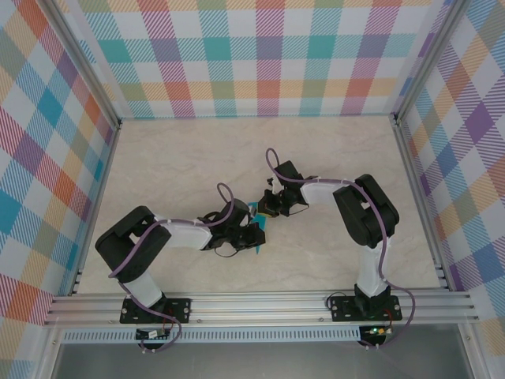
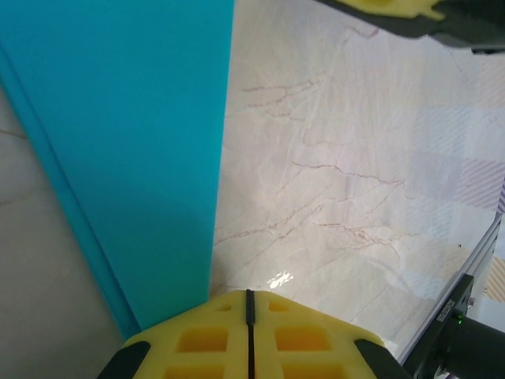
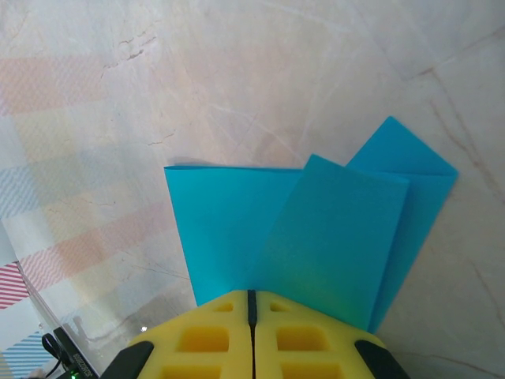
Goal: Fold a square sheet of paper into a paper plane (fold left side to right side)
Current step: Fold the wing for the fifth time at the center of the table.
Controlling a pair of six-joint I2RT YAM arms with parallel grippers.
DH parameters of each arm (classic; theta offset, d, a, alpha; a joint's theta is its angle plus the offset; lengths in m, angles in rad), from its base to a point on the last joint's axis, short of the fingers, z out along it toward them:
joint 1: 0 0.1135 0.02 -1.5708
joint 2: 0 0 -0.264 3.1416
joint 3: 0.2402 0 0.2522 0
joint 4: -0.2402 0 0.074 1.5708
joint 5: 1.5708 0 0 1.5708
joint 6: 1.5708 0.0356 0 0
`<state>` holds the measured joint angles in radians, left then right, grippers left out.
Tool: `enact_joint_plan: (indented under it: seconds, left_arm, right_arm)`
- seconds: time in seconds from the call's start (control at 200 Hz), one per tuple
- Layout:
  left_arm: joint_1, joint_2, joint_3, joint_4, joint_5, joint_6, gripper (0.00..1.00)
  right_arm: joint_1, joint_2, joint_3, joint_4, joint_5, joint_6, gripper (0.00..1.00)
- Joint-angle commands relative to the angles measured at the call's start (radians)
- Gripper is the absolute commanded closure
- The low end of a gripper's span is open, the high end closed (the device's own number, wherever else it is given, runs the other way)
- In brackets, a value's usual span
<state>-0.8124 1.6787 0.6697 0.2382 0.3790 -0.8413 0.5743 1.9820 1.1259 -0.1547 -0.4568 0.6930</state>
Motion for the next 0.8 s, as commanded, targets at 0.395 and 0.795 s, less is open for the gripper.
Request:
enact_joint_plan:
  seconds: [0.395, 0.795]
  left_arm:
    - [-0.035, -0.061, -0.055, -0.12, -0.067, 0.003, 0.95]
    - [-0.04, -0.08, -0.12, -0.081, -0.039, -0.018, 0.95]
  right_arm:
    - [0.002, 0.067, -0.023, -0.132, 0.084, -0.025, 0.94]
    - [0.0, 0.083, -0.002, -0.154, 0.091, -0.03, 0.94]
